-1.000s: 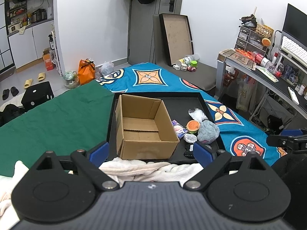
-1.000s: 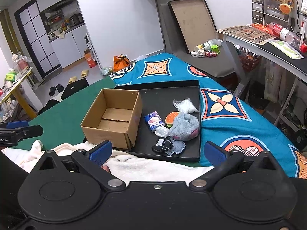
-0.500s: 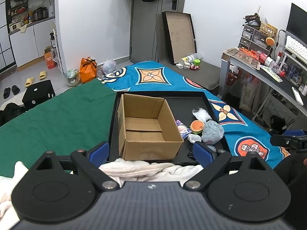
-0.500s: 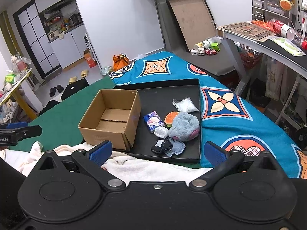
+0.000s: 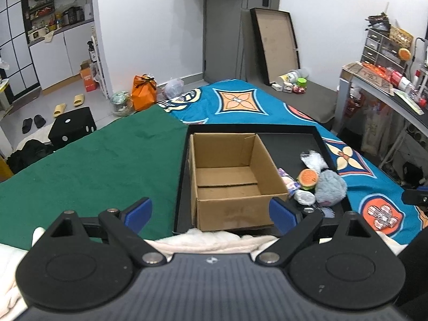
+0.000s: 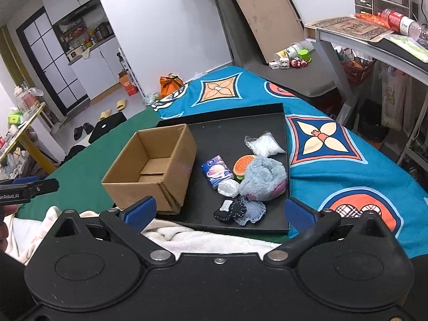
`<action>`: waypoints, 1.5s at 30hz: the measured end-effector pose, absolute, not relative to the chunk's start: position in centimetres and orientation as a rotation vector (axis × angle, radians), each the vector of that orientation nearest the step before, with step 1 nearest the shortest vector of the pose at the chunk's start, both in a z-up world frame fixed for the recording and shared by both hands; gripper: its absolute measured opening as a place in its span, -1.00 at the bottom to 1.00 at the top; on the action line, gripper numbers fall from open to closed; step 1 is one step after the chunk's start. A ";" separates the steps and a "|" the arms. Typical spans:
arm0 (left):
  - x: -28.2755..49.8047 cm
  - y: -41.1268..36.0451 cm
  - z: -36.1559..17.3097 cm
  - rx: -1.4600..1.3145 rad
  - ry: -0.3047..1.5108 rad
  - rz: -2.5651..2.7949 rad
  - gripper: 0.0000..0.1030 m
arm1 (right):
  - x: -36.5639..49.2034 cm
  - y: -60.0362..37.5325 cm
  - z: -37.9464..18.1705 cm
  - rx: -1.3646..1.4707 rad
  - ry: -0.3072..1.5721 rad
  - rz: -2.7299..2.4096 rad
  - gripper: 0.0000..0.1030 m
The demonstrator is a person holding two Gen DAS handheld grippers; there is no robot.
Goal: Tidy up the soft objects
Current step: 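Reach the right tool to the grey plush toy and close on it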
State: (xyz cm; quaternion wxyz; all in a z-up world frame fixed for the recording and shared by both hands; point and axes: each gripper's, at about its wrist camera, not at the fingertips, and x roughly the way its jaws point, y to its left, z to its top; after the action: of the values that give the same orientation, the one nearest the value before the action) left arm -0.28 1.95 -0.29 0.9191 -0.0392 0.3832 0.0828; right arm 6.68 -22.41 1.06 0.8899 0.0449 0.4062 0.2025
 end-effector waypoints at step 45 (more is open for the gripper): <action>8.6 8.2 -11.1 -0.207 0.906 0.136 -0.04 | 17.8 -18.8 -8.1 -0.007 1.065 0.334 0.58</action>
State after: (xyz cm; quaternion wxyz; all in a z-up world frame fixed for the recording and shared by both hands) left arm 8.65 8.16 -11.10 0.8917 -0.0998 0.4365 0.0657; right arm 17.82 -18.77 -8.12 0.8483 -0.0031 0.5053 0.1584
